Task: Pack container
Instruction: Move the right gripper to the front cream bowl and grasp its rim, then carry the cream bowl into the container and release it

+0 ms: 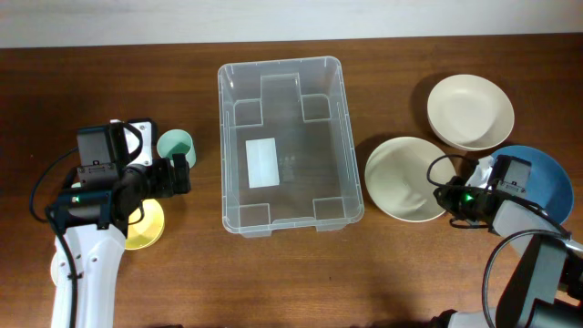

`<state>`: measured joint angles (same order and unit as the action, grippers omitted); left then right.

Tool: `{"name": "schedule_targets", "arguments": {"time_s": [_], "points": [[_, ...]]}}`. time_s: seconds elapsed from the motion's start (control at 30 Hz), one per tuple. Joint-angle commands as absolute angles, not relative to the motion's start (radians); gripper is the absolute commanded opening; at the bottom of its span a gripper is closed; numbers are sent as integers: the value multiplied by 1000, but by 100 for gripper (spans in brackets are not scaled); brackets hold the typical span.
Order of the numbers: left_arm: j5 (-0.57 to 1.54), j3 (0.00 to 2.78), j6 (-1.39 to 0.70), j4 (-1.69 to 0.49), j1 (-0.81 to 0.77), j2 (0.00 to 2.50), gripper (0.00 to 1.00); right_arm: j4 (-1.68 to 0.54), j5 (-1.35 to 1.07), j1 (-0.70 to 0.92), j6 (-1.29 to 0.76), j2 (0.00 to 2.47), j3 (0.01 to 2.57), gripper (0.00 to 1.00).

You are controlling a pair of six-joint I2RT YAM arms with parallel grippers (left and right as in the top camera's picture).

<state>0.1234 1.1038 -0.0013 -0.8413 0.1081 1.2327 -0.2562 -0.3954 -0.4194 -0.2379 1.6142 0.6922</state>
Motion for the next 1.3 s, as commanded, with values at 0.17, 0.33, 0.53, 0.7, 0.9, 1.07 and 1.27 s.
{"name": "schedule_targets", "arguments": {"time_s": [0.17, 0.33, 0.53, 0.7, 0.9, 1.07, 1.27], "points": [[124, 1122, -8, -839, 112, 1229, 99, -275, -393, -419, -268, 1640, 656, 4], [124, 1122, -8, -838, 112, 1229, 99, -292, -463, -417, -298, 1511, 674, 4], [124, 1122, -8, -838, 112, 1229, 99, -403, -450, -371, -298, 1272, 761, 4], [124, 1122, -8, -839, 112, 1229, 99, -495, -305, -256, -317, 1077, 892, 4], [123, 1122, -8, -847, 112, 1209, 99, -547, -134, 46, -276, 1059, 1111, 4], [99, 1123, -8, -850, 113, 1113, 99, -569, 16, 268, -227, 1225, 1247, 4], [63, 1123, -9, -861, 123, 1000, 99, -572, 146, 411, -145, 1536, 1434, 4]]}}
